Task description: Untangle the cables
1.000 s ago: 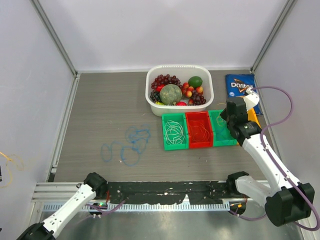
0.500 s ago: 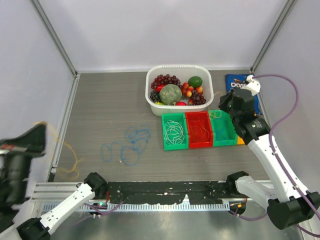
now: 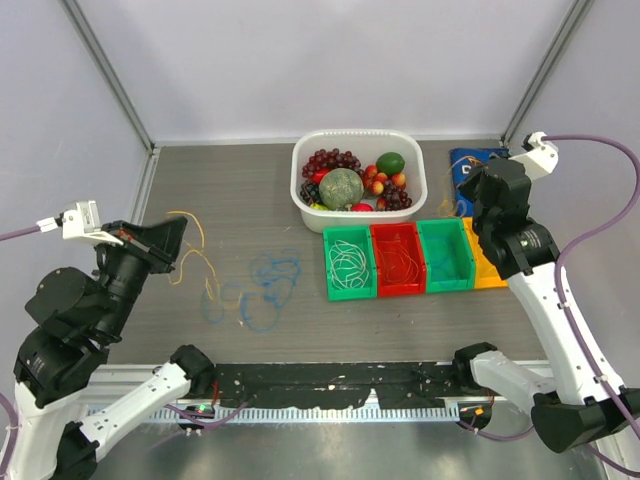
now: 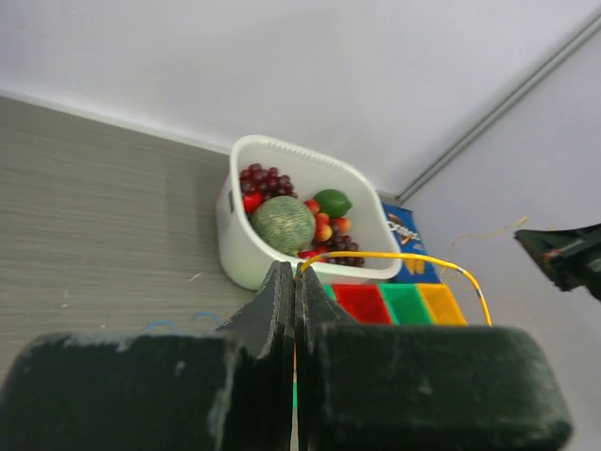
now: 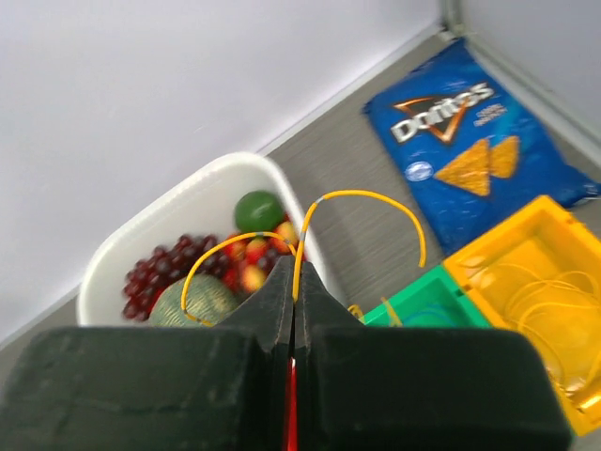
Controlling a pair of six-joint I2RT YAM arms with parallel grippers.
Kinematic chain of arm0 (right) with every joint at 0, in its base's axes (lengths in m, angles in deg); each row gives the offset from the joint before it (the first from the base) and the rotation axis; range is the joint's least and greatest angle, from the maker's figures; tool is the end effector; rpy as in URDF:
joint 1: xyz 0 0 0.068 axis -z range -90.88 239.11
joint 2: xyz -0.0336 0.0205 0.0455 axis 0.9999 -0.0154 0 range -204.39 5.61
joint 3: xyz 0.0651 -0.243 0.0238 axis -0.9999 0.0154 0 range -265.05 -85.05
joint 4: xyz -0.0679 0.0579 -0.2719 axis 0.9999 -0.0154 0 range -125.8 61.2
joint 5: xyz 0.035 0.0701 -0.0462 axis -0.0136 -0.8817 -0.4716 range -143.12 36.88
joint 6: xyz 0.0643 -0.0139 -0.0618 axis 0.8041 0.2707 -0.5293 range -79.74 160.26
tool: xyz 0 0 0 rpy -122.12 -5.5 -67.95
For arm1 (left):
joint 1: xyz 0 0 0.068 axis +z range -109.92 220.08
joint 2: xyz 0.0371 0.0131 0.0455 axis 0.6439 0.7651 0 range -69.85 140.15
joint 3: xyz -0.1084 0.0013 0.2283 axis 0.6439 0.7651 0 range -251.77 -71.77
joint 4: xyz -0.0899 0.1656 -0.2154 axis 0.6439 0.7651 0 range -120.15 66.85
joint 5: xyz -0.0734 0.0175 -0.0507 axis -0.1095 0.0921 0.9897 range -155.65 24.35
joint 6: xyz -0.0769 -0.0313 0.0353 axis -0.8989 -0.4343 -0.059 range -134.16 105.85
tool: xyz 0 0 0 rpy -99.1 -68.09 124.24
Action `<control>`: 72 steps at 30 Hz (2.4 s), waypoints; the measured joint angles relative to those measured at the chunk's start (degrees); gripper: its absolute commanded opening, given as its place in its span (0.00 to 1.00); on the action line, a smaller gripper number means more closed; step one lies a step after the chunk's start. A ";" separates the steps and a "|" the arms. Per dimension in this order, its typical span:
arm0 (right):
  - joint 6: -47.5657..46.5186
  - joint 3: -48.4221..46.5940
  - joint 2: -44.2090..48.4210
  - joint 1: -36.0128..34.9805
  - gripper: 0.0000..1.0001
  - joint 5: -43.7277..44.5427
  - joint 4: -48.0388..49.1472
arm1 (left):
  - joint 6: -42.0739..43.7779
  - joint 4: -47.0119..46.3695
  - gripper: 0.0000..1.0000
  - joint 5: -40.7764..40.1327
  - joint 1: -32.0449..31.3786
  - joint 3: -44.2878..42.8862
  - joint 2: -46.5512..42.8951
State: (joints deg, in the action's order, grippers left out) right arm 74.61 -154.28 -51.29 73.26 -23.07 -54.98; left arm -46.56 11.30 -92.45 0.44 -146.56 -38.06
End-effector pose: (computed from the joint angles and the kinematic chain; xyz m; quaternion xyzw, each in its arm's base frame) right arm 0.2795 0.0374 0.3992 0.2800 0.7247 0.0679 0.6259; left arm 0.1130 -0.0464 0.4744 -0.1229 0.6877 -0.2792 0.6588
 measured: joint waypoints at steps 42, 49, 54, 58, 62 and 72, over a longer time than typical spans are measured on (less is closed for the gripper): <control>15.21 17.07 -8.90 25.86 0.79 -6.82 0.33 | -9.81 -11.06 0.00 19.10 0.00 3.21 4.90; 9.60 14.12 -7.04 7.54 0.76 -17.44 7.21 | -11.06 -12.70 0.00 20.65 0.00 3.48 5.53; -0.87 9.73 -12.85 -15.91 0.73 -33.14 19.93 | -12.52 -13.79 0.00 20.87 0.00 5.25 5.53; -9.07 9.01 -18.16 -30.60 0.73 -43.93 27.06 | -13.73 -13.66 0.00 20.87 0.00 5.86 5.51; -12.90 10.69 -20.00 -37.99 0.72 -52.06 32.94 | -15.21 -13.73 0.00 20.85 0.00 6.43 4.50; -11.47 14.25 -20.06 -41.13 0.64 -58.66 49.66 | -18.58 -13.92 0.00 19.71 0.00 10.12 2.58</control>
State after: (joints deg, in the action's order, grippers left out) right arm 63.13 -140.03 -71.35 32.12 -81.74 -5.32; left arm -65.14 -2.62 -72.74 0.44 -136.44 -35.48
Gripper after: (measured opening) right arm 0.669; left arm 0.010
